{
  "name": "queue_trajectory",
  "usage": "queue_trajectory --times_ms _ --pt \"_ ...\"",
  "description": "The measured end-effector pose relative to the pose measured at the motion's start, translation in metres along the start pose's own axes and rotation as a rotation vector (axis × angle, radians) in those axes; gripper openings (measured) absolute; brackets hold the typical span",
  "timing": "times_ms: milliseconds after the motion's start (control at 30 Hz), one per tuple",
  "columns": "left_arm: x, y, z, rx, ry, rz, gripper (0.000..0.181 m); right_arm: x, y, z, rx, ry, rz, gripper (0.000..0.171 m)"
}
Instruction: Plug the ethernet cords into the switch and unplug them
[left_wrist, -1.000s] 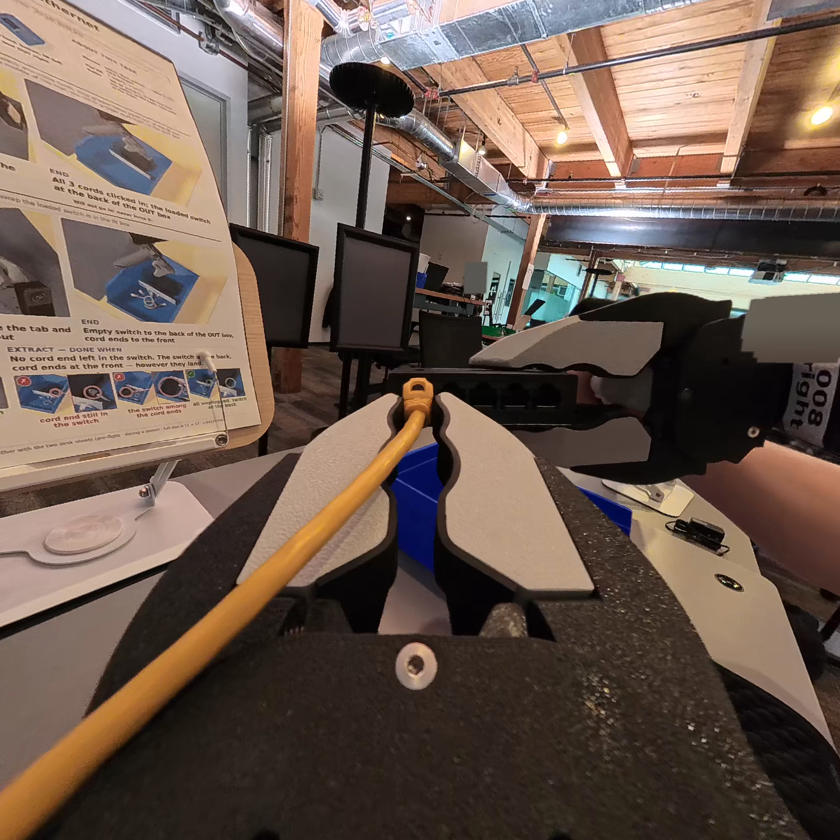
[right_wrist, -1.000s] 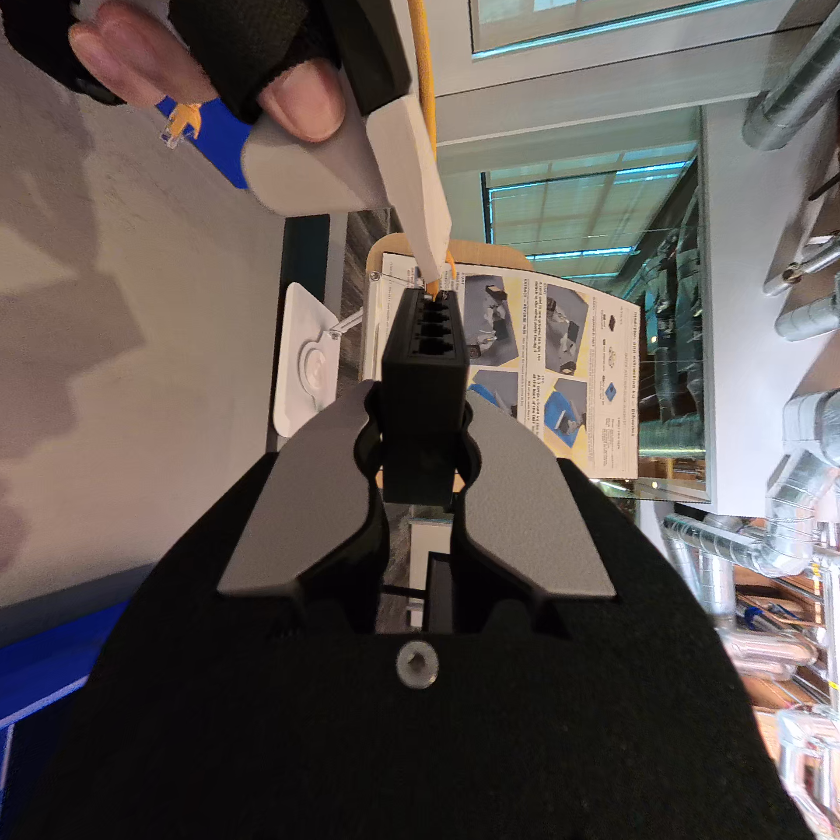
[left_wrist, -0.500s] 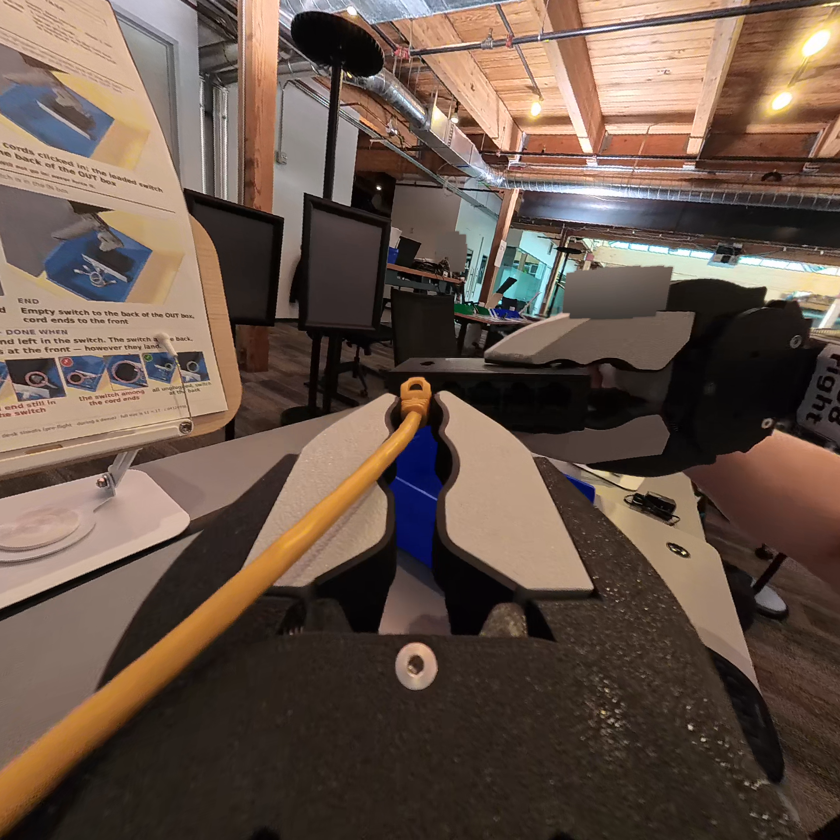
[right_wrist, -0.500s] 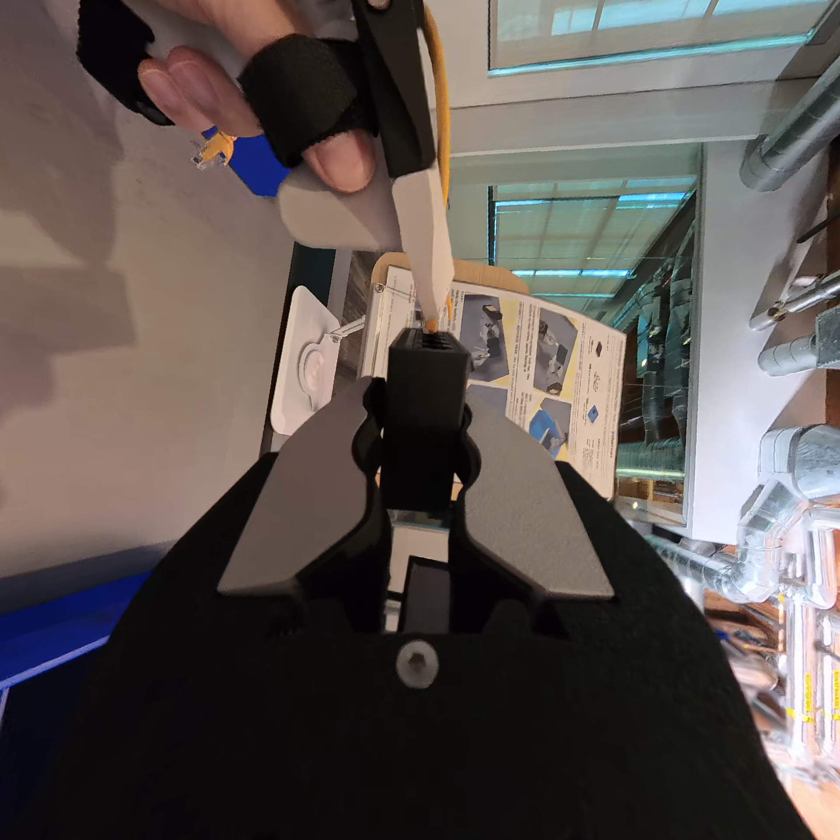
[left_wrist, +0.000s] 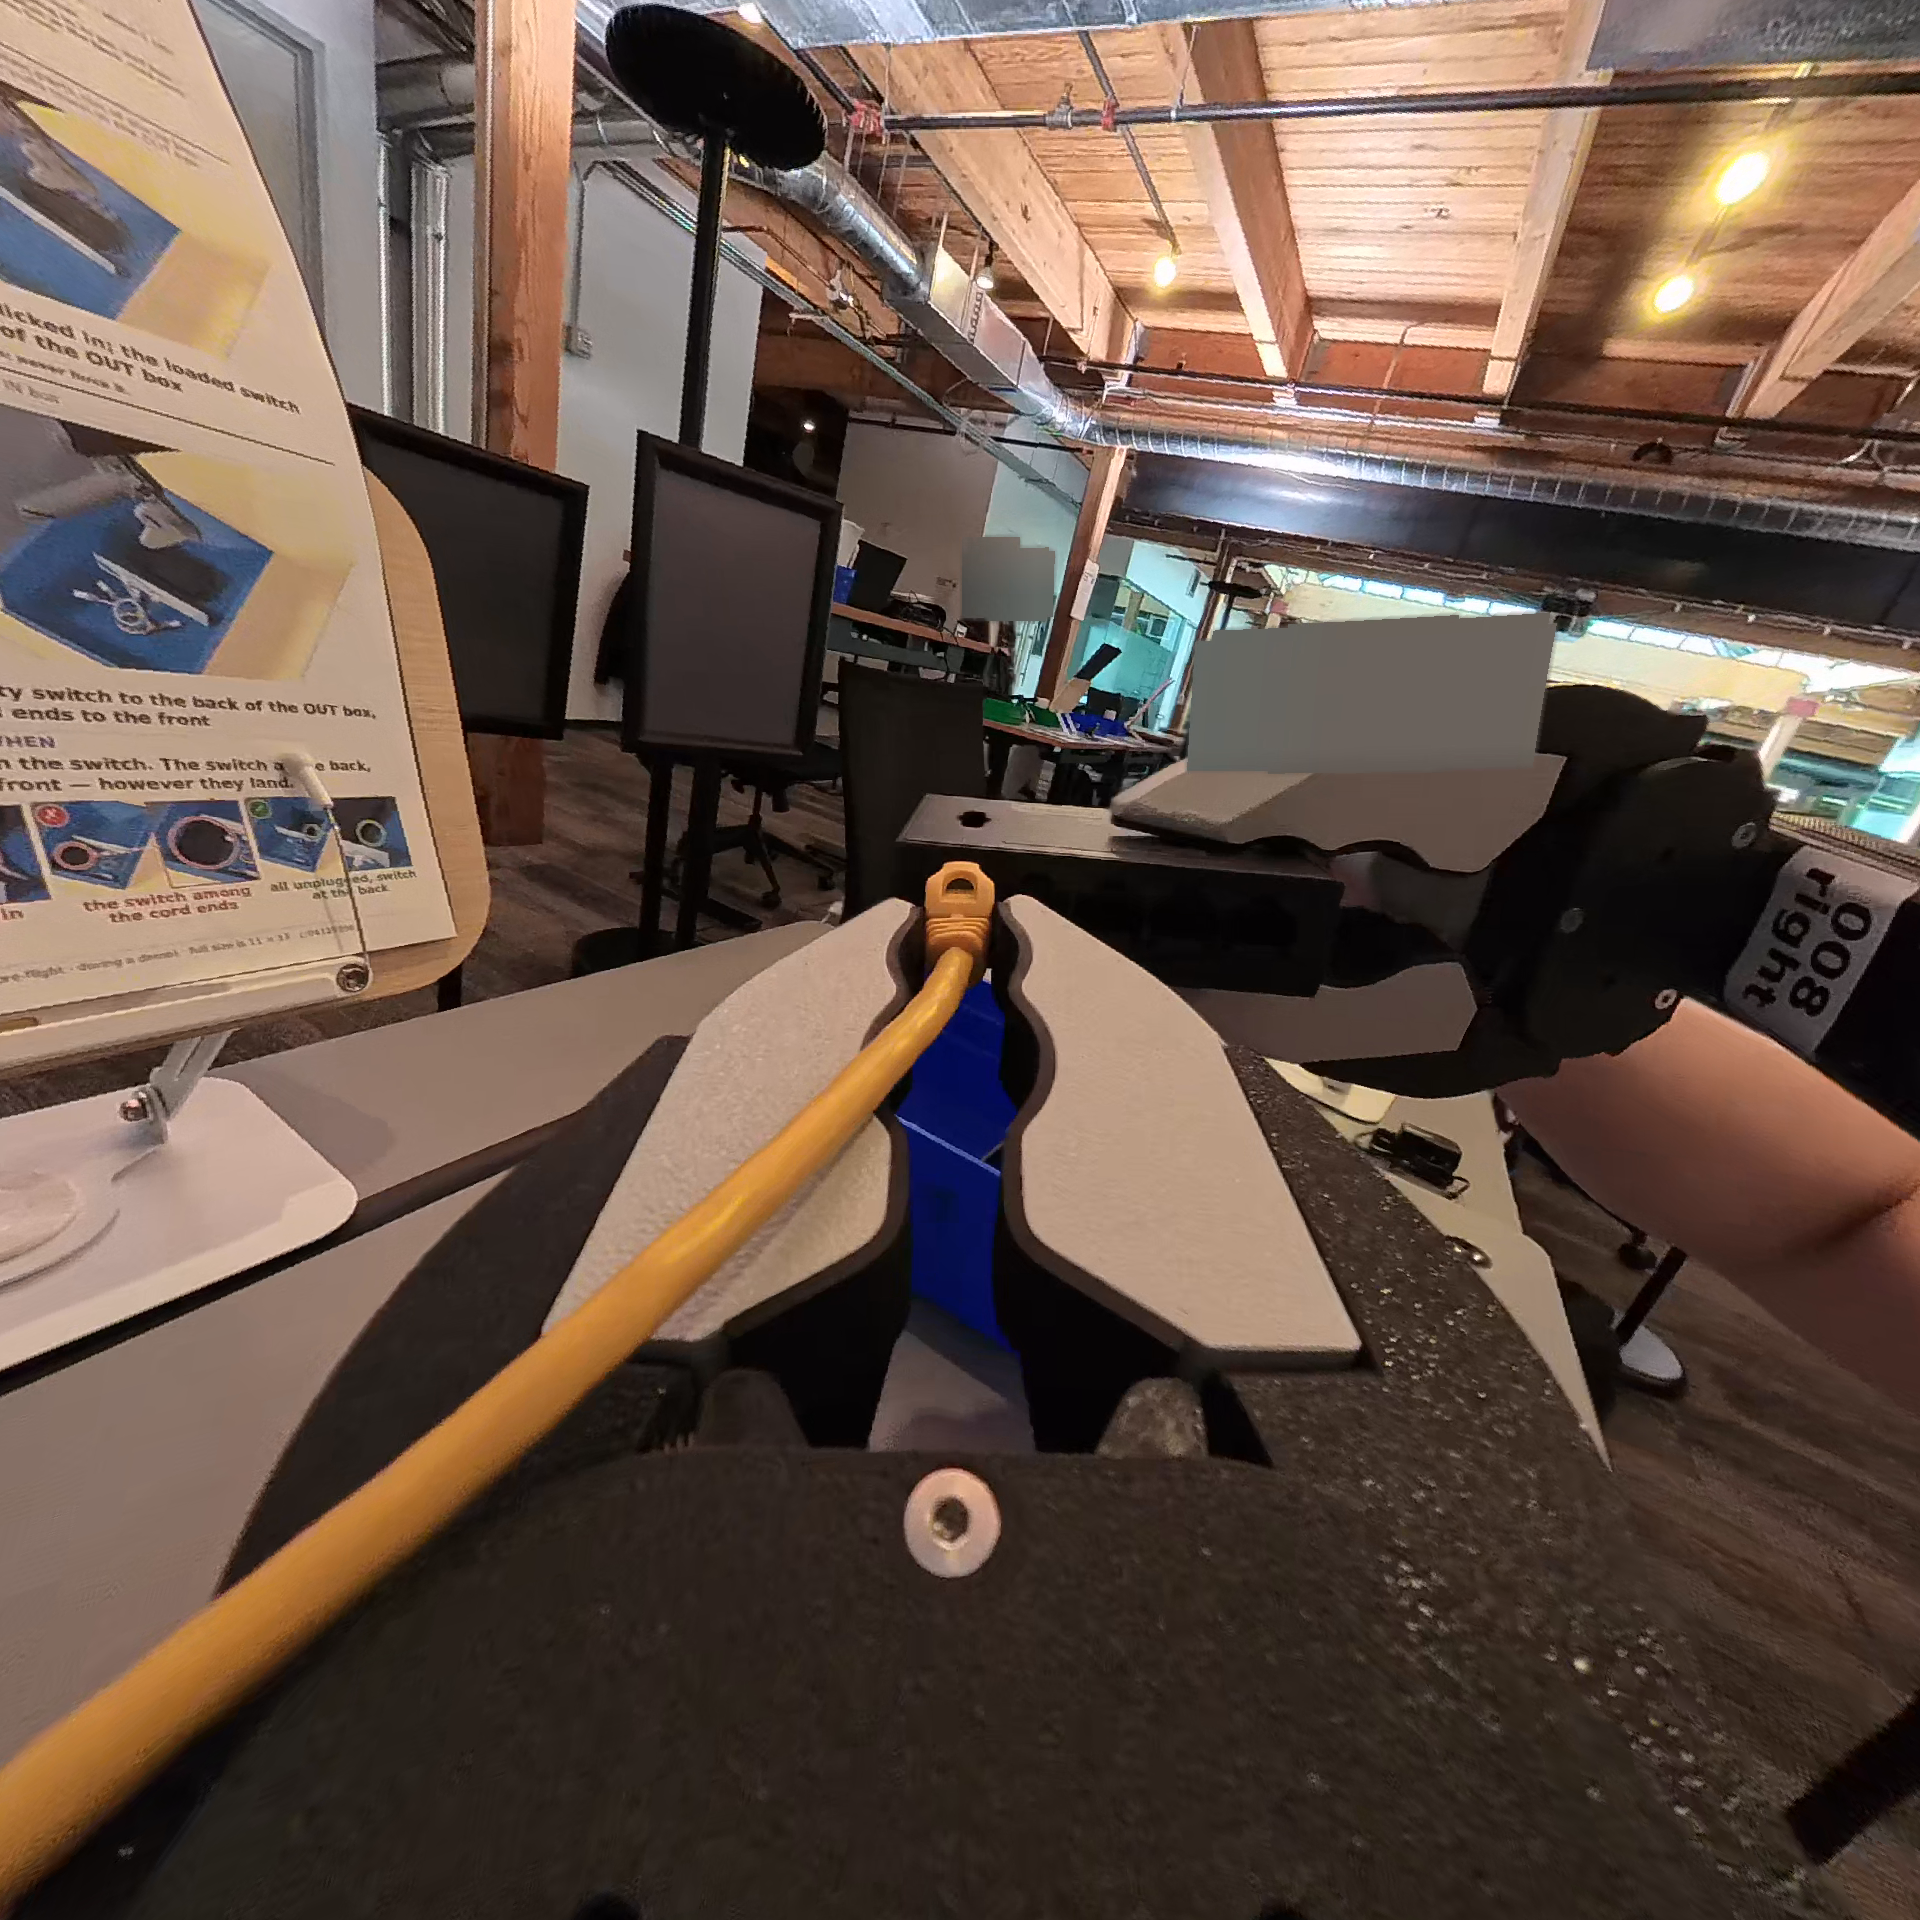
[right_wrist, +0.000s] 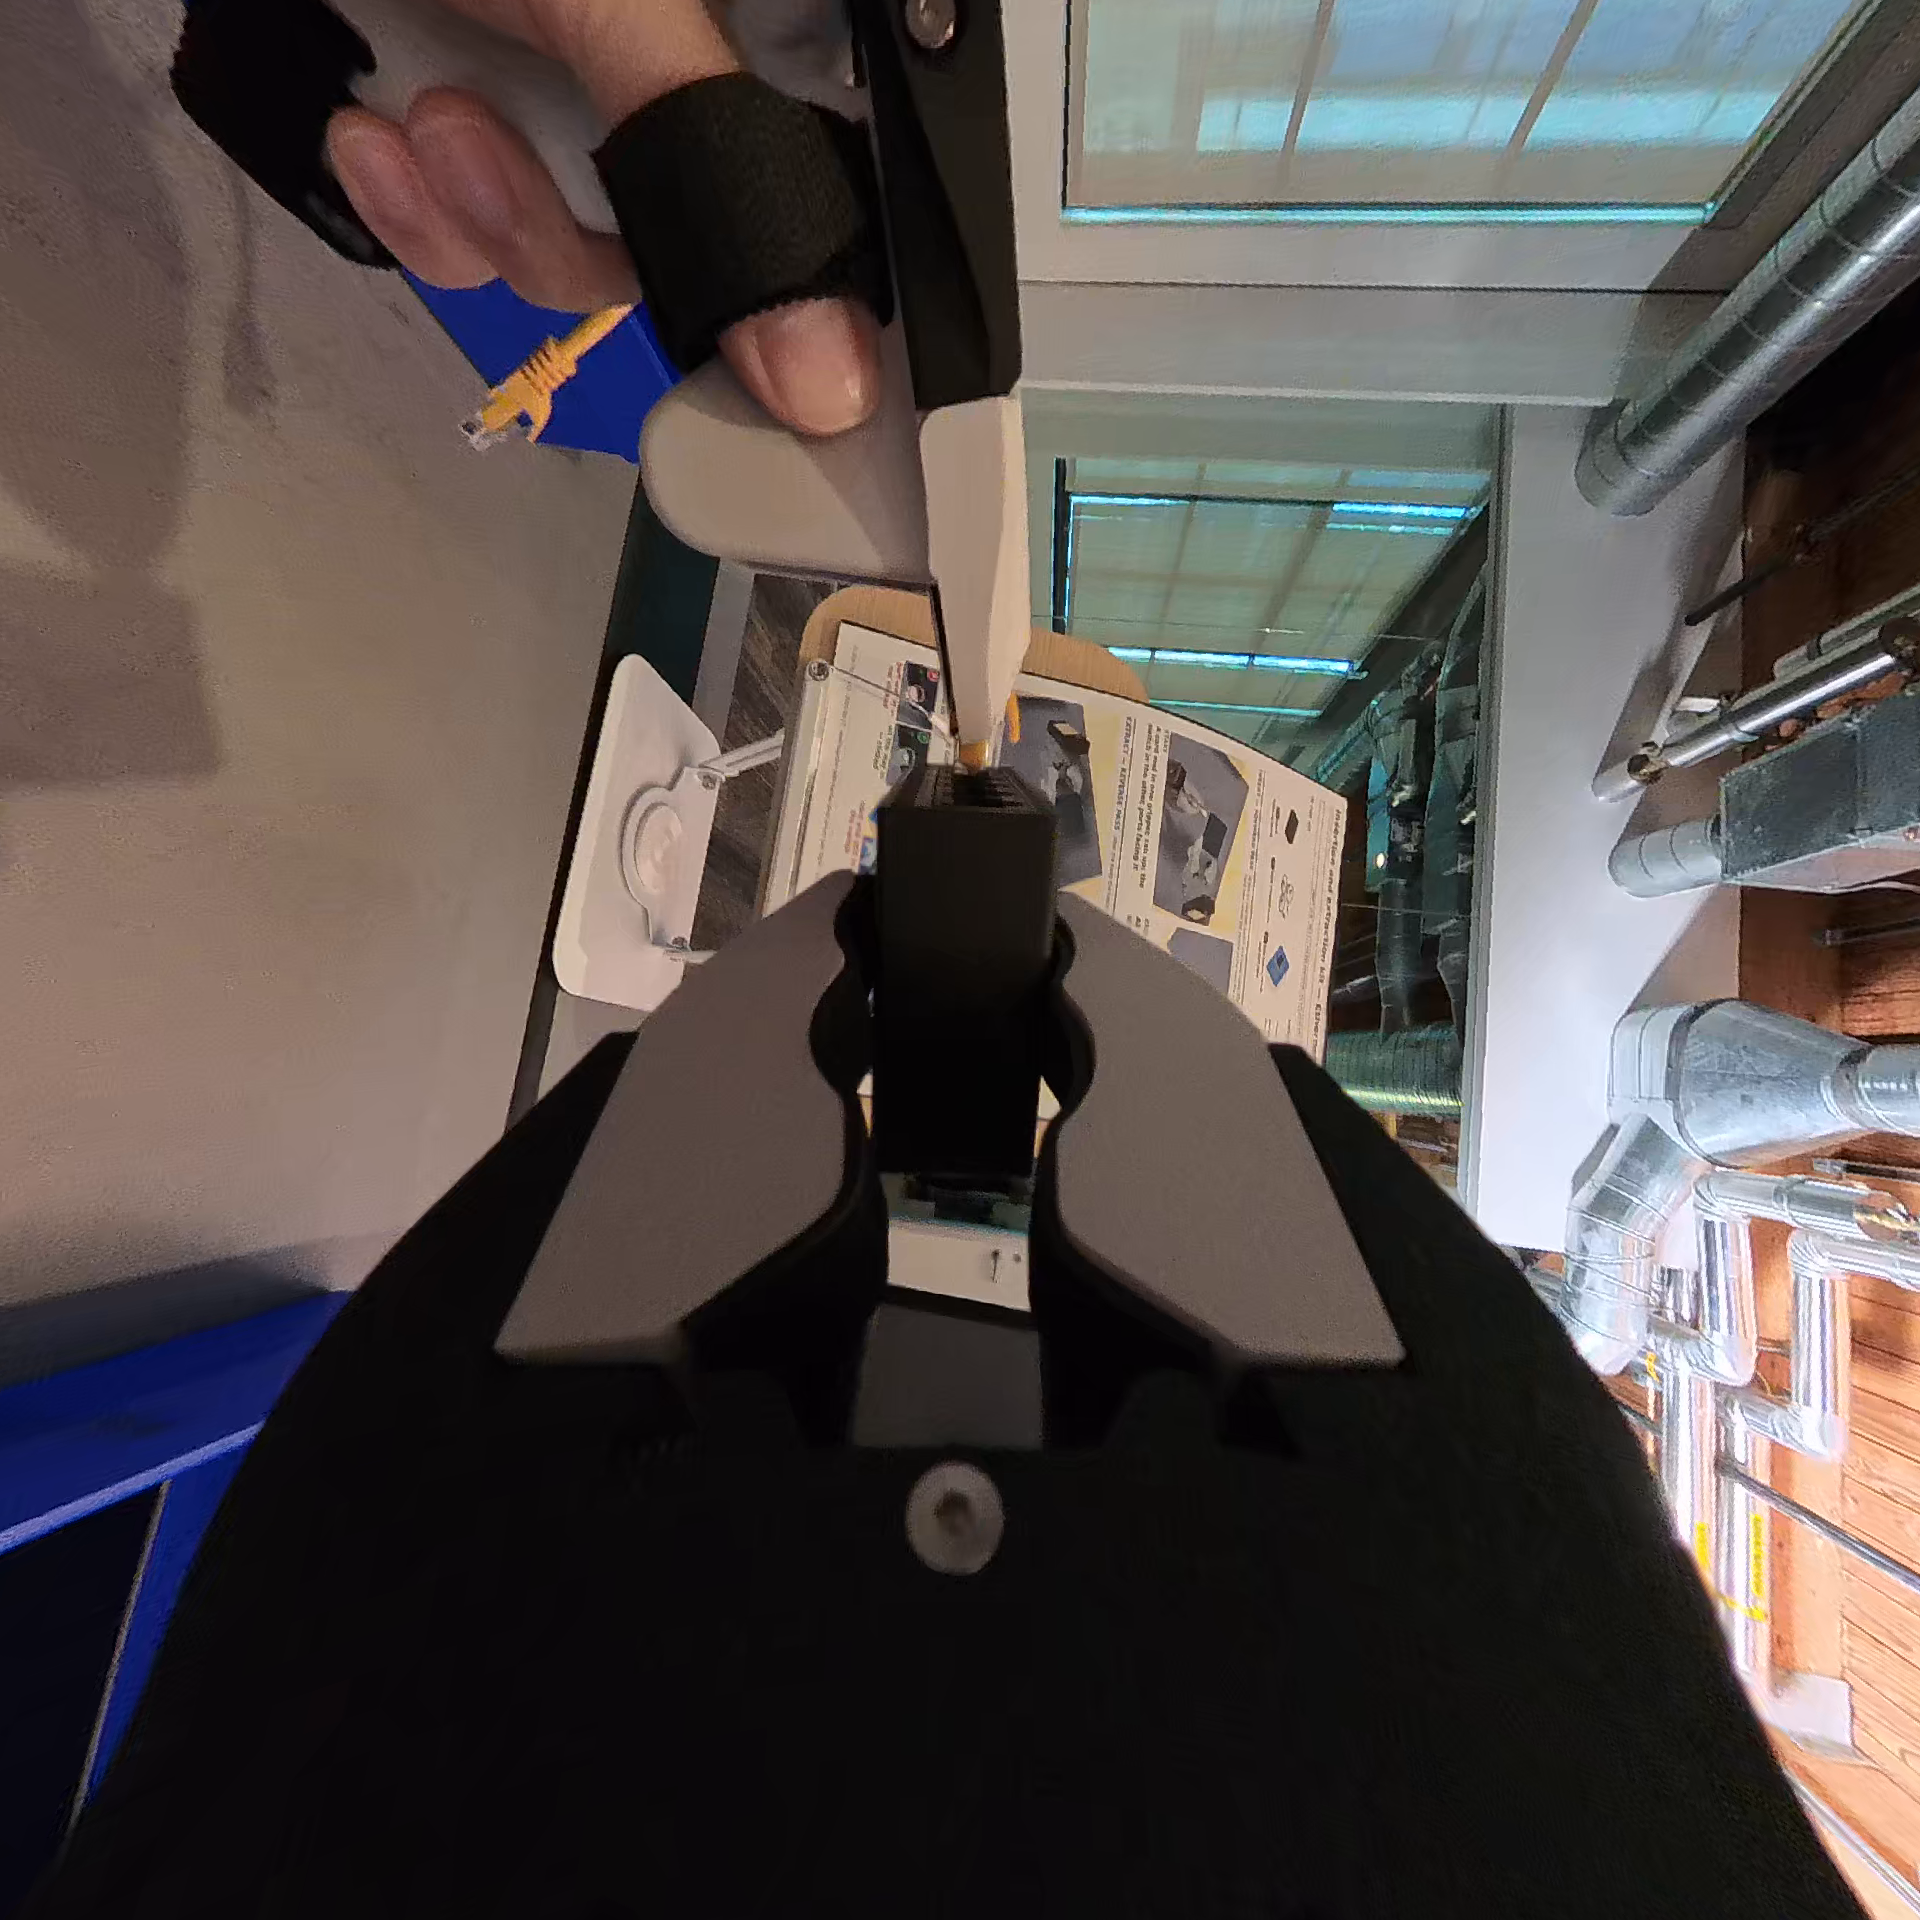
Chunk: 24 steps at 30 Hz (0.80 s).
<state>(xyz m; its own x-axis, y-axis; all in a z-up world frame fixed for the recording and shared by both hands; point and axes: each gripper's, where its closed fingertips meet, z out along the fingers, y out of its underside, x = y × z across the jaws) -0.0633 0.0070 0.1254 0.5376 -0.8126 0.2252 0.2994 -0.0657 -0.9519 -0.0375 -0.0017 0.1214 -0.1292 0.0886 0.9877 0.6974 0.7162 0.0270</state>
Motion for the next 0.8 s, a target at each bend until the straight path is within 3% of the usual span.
queue_trajectory --times_ms 300,433,800 --pt "0.0 0.001 0.001 -0.006 -0.052 0.02 0.012 -0.004 0.017 0.016 -0.183 0.008 0.044 0.031" --pt "0.0 -0.001 0.0 -0.003 -0.118 0.115 0.012 -0.005 0.019 0.018 -0.199 -0.015 0.081 0.03" --pt "0.005 -0.005 -0.001 0.0 -0.131 0.127 0.012 -0.001 0.022 0.014 -0.173 0.007 0.089 0.029"
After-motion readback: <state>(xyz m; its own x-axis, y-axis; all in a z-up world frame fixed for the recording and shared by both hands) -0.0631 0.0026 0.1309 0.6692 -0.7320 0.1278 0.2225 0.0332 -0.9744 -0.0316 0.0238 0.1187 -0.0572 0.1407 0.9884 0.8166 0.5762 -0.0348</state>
